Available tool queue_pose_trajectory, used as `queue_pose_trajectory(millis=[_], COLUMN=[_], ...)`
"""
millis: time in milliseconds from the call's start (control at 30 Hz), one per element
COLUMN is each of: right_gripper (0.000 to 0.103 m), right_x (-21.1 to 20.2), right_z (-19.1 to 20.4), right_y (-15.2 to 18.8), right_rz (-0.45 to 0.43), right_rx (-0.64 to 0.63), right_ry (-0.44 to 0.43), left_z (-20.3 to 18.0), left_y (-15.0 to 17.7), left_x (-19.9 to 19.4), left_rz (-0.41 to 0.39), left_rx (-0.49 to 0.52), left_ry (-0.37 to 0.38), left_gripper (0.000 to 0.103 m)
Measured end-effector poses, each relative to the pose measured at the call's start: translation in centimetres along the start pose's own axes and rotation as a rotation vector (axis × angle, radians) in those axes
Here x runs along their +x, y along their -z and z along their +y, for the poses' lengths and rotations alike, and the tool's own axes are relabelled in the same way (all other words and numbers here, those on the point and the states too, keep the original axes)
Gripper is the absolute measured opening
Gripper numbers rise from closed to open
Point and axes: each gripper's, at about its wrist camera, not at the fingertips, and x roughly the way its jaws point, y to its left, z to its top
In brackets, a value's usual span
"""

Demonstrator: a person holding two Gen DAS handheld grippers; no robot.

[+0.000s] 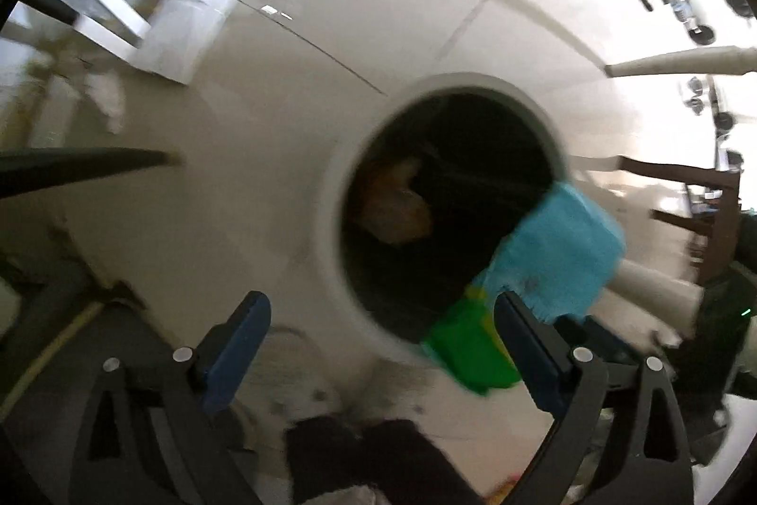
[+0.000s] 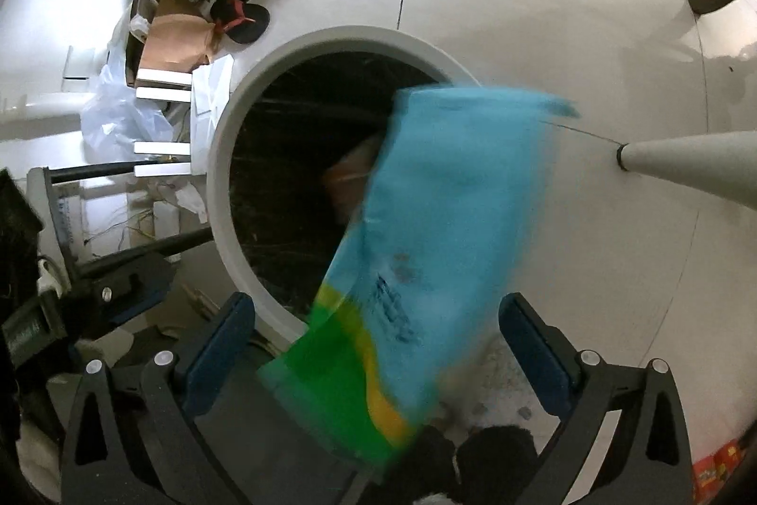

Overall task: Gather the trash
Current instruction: 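Carry both bags over the trash bin and open both grippers to drop them, then raise both tools from the bin back toward the table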

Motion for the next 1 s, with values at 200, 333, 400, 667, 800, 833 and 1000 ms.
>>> queue_pose_trajectory(millis=[200, 333, 400, 667, 800, 833, 1000], right_gripper=[0.103, 0.103, 0.103, 0.103, 0.103, 0.103, 0.103], right_x=[-2.4, -4.6, -6.1, -13.3, -17.2, -18.4, -25.8], right_z=[1.2, 2.5, 3.1, 4.9, 6.0, 6.4, 8.3], right_y=[1.6, 3.2, 4.2, 8.3, 10.5, 11.2, 14.4], right_rz=[-0.057, -0.105, -0.132, -0.185, -0.192, -0.192, -0.218], right_rx=[-0.062, -0.105, -0.115, -0.086, -0.097, -0.098, -0.107], right_ry=[0.176, 0.308, 0.363, 0.381, 0.360, 0.353, 0.317], left_z=[0.3, -0.2, -0.5, -1.9, -2.9, -3.2, -3.9], left_y=[3.6, 5.6, 6.4, 9.2, 10.8, 11.2, 13.1], left_x=[-3.9, -5.7, -6.5, -11.7, -15.6, -16.7, -22.6], left_rz=[-0.089, -0.100, -0.100, -0.115, -0.130, -0.137, -0.167], left_rx=[0.054, 0.062, 0.070, 0.091, 0.107, 0.112, 0.125], left_ry=[-0.236, -0.263, -0.275, -0.283, -0.266, -0.269, -0.265], left_gripper=[0.097, 0.097, 0.097, 0.097, 0.097, 0.097, 0.097])
